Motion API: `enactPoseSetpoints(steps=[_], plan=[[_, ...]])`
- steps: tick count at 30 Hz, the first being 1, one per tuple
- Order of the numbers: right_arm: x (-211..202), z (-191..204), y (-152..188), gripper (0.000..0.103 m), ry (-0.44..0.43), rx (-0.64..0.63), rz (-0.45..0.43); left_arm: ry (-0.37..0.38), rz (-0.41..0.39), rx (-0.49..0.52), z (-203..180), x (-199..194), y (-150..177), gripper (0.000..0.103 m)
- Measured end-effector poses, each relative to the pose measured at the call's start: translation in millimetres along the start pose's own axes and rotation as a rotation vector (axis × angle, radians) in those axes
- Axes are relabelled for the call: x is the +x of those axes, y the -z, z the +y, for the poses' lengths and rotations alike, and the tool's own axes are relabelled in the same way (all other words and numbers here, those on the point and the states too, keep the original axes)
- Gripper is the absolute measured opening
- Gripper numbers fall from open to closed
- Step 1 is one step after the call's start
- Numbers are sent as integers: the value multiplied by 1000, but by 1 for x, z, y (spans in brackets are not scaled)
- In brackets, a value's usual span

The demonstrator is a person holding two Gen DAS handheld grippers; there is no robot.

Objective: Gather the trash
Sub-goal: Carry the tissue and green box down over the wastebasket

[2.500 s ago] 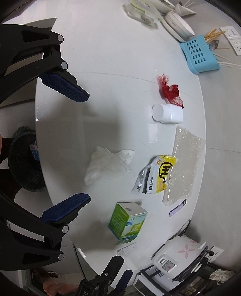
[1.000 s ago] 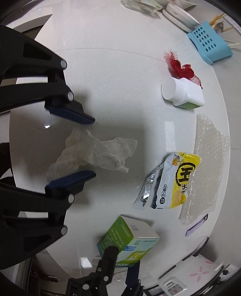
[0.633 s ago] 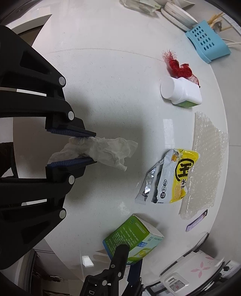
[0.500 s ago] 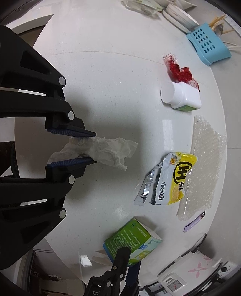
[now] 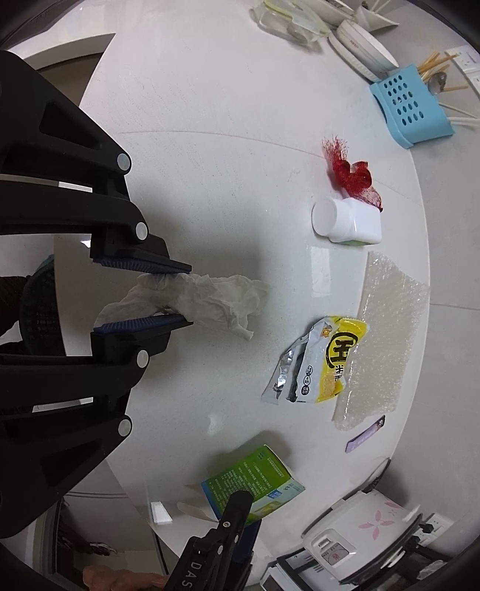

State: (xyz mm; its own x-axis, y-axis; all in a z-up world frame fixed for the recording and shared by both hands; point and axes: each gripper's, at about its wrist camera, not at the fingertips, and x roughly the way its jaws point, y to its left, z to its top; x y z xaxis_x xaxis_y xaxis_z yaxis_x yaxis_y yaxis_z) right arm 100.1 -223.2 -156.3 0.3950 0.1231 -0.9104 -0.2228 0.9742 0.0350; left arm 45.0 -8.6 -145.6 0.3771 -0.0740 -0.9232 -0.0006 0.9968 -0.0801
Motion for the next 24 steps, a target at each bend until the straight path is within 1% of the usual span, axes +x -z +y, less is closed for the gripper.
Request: enactPoseSetpoints(steps=[9,14,24], plan=[[-22,32,21,54,12,26,-48,20,-31,31,5,-24,22,21],[-30,47,34,54,20,47,-60,31,-46,43,13,-35,37,21],[-51,76,68,54,22,104,-98,74,-71,79,24,-57,69,21]])
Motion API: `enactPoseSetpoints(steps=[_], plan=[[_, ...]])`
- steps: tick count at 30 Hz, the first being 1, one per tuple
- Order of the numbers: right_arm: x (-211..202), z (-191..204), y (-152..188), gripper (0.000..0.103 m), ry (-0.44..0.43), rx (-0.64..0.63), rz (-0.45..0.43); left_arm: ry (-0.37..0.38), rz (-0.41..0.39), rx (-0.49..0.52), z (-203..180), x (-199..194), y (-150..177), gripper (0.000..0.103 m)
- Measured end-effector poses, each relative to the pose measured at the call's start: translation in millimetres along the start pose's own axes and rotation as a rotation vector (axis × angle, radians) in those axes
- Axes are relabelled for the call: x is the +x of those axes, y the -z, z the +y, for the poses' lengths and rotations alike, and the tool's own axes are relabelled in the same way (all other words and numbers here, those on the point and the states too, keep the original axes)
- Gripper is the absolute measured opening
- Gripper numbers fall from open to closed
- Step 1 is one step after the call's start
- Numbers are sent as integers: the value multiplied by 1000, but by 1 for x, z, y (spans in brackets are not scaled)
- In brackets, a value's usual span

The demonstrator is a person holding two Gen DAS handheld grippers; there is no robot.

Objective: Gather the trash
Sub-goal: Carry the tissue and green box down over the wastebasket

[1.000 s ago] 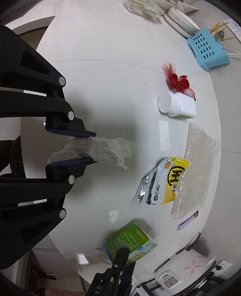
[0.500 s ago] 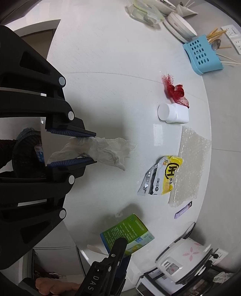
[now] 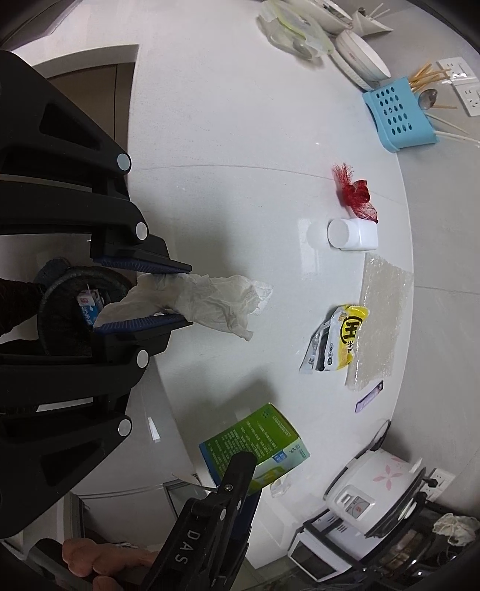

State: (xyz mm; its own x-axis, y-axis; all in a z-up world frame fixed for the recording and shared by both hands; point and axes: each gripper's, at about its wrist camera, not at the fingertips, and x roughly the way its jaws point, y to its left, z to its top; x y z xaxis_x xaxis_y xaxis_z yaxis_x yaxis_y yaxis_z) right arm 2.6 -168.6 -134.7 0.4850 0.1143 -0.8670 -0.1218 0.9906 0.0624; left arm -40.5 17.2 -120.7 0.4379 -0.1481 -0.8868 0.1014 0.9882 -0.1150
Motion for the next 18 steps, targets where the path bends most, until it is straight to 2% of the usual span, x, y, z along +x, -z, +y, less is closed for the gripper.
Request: enactPoseSetpoints(steps=[5,10,18], plan=[[-7,12,18,54,-11,19,2,11,-3,3,1,-8,16,21],[-11,26,35,54,-37,-24,6,0,-19,-16,1,-15,34,21],[-17,23,71,54,-87,-79,27,-22,-19,-63,-9,-16,72,21]])
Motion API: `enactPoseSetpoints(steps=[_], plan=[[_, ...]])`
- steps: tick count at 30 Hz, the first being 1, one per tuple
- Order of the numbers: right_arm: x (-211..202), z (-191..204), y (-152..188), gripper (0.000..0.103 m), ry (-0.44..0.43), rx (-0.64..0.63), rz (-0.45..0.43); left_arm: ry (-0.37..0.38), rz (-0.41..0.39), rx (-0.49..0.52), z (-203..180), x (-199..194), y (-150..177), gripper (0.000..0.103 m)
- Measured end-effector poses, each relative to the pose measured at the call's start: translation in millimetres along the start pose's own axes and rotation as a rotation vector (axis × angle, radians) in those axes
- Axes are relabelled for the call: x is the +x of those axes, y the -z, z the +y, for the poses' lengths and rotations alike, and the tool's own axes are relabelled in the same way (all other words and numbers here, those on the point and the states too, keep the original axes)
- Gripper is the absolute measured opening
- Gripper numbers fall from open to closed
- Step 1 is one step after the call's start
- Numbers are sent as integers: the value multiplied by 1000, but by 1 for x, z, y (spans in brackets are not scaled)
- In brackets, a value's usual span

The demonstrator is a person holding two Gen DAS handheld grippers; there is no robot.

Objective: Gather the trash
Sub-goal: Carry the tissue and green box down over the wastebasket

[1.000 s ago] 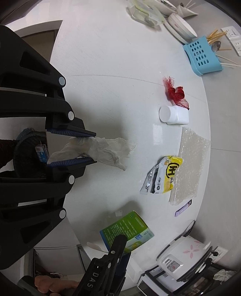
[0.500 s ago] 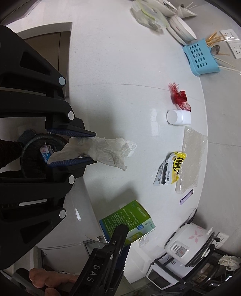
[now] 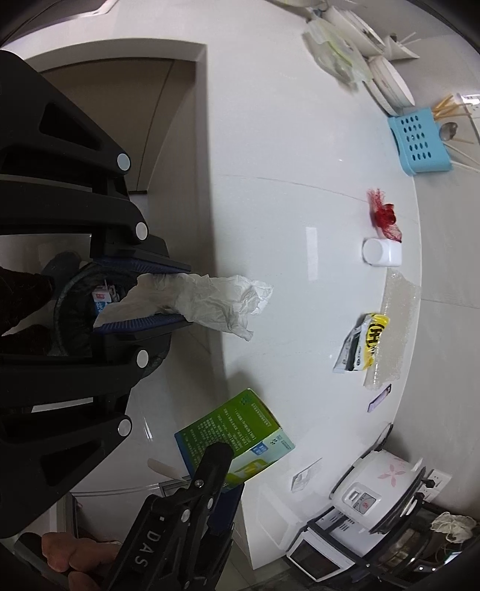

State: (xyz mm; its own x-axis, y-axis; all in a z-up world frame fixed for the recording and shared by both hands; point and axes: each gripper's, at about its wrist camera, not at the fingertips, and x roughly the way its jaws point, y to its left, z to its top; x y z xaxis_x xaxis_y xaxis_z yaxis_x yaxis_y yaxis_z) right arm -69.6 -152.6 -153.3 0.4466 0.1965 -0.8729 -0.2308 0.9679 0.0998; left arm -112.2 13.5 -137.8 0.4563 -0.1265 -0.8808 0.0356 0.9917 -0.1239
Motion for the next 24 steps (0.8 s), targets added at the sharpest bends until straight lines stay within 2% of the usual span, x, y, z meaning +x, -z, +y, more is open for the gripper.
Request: enactPoseSetpoints(steps=[4,15,24], plan=[[6,-7,25,54,-28,-3,47,10,25,-9,-8,11,20,21],[43,-12,90,54,1,-73,111,18,79,-24,-8,46,68,21],[81,-12,120,54,9,-106,178,26,137,-56,3,72,96,21]])
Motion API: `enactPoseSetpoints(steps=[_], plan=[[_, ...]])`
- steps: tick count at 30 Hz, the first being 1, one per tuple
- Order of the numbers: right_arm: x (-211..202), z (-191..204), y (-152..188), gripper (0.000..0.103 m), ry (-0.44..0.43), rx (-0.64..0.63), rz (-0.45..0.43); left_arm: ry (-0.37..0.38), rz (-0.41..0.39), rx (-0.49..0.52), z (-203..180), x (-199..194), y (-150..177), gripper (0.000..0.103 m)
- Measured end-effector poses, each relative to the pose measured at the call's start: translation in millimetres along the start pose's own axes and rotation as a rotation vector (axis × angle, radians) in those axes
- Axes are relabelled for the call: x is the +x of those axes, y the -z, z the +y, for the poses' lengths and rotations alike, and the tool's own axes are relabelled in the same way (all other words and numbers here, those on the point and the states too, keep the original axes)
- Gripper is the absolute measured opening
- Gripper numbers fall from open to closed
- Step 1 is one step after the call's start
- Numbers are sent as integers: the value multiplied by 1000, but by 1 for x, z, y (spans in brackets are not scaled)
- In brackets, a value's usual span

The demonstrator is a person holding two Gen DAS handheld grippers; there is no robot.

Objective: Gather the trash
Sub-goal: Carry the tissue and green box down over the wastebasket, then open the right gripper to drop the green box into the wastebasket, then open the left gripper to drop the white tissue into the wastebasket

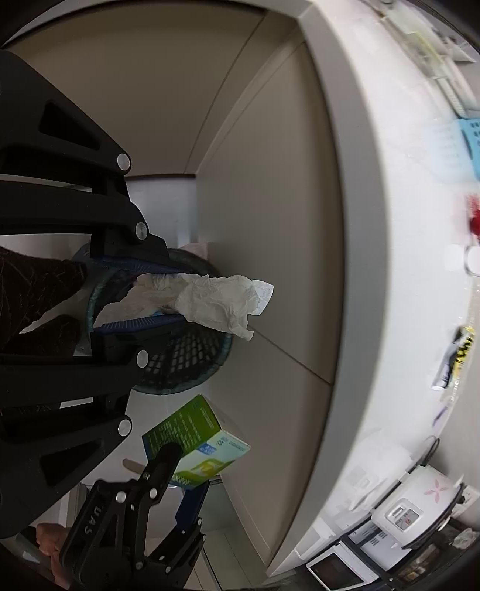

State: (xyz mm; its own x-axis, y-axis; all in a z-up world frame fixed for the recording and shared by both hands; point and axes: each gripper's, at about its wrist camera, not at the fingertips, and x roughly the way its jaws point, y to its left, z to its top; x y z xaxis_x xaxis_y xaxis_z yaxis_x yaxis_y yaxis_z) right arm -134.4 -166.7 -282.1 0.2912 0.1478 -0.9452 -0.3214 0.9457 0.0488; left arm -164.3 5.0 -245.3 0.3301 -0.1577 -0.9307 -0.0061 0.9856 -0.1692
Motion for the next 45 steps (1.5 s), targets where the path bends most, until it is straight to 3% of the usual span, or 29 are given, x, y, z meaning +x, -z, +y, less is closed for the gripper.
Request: enactPoseSetpoints(steps=[12,14,29,33,45], plan=[[28,2,8,56,-2,20,62,6,43,29,-5,15,19,21],[28,1,9,61,-4,30,64,6,45,31,-6,15,19,21],[-19,-40,7,87,59,137,-54,35,95,90,-39,45,11,22],[-34,-55,6,88,68,176,-90,45,105,107,-50,52,11,22],[-50,-90,12,89,74,245,-114,44,117,134,-62,72,17,39]])
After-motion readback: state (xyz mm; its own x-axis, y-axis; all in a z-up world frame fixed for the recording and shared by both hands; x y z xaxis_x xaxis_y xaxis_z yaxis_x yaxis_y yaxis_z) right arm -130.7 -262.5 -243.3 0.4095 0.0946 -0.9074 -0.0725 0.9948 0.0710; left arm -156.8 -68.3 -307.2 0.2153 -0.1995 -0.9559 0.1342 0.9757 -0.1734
